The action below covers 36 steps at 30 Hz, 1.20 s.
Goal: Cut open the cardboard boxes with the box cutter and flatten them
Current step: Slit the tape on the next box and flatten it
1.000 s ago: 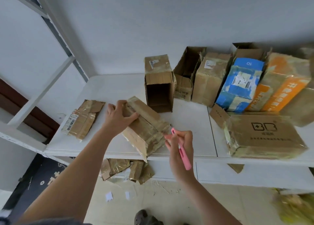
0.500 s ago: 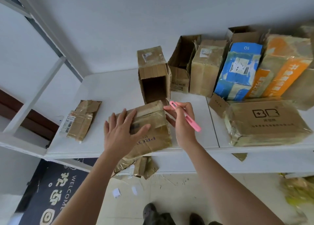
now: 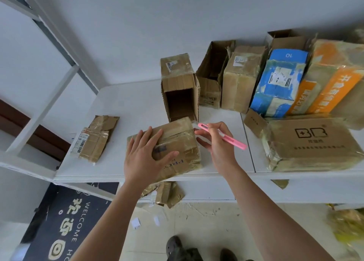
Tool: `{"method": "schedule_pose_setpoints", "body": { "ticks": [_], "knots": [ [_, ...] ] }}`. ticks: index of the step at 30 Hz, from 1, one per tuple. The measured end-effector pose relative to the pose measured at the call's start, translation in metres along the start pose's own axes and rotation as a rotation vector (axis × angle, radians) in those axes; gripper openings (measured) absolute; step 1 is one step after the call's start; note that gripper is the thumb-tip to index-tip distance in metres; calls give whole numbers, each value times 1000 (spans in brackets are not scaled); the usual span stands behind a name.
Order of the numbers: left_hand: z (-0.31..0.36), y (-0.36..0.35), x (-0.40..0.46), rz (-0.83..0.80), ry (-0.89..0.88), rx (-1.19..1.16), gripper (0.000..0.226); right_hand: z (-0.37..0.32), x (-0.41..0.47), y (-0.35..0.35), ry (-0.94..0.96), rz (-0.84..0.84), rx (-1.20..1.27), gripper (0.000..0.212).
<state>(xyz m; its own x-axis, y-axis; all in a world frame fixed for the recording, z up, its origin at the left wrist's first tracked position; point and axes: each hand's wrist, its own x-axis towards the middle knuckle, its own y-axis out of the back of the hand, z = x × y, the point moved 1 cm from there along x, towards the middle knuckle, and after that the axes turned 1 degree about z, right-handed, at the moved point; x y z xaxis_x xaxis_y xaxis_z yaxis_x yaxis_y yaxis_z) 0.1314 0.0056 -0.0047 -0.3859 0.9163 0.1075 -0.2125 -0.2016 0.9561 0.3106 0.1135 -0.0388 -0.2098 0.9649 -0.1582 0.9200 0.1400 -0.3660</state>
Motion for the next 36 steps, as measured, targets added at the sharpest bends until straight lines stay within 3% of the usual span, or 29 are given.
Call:
{"method": "schedule_pose_setpoints", "body": {
  "ticks": [10, 16, 24, 36],
  "knots": [
    [2, 3, -3, -7, 7, -36, 91, 2, 7, -4, 52, -53, -104, 13],
    [2, 3, -3, -16, 5, -32, 91, -4, 13, -1, 23, -70, -146, 34],
    [2, 3, -3, -25, 3, -19, 91, -18, 6, 7, 26, -217, -174, 20],
    [2, 5, -4, -58, -3, -2, 91, -16, -16, 26, 30, -318, -190, 27]
  ]
}}
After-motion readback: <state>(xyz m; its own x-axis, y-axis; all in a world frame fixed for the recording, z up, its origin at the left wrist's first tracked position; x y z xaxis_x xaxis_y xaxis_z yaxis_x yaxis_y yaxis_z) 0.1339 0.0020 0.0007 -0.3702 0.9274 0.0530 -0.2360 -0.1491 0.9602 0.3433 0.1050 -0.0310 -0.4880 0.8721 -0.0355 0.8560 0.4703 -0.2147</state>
